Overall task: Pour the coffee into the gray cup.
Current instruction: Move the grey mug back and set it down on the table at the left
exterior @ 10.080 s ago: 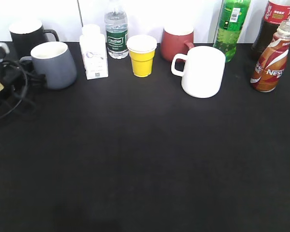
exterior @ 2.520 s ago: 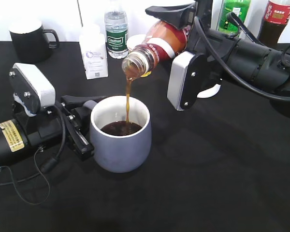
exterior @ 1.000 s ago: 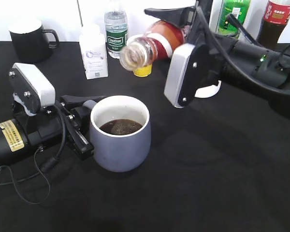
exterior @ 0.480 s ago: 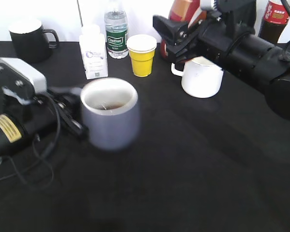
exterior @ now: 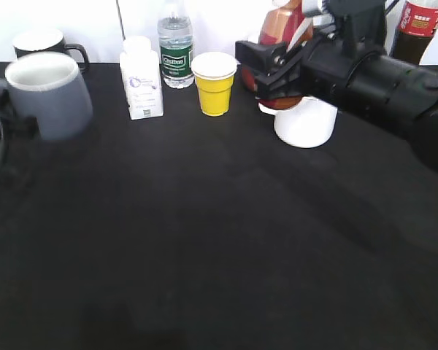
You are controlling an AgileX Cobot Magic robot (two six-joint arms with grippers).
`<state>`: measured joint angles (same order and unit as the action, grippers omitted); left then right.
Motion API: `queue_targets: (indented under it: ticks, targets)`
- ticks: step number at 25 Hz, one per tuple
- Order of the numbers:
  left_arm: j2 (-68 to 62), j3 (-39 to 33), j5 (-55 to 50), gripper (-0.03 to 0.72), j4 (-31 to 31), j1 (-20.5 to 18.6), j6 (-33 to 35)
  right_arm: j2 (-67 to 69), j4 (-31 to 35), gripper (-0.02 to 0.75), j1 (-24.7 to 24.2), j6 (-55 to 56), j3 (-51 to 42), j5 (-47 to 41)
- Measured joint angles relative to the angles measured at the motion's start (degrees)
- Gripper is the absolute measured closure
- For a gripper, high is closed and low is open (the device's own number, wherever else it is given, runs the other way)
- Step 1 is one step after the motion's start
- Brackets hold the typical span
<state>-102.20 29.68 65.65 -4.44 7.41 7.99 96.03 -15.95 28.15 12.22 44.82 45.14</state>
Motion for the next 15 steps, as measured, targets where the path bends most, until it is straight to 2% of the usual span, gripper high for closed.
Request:
queue_targets:
  ticks: [10,15]
  targets:
    - [-20.06,18.58,-0.01,0.603,0.33,-0.76,0.0,-0.95,-0.65,0.21,0.0,3.47,0.0,-3.64]
    - [-20.94,20.19,0.78,0.584,0.32,-1.22,-0.17,-0.95,-0.66,0.211,0.0,3.57,0.0,-3.64]
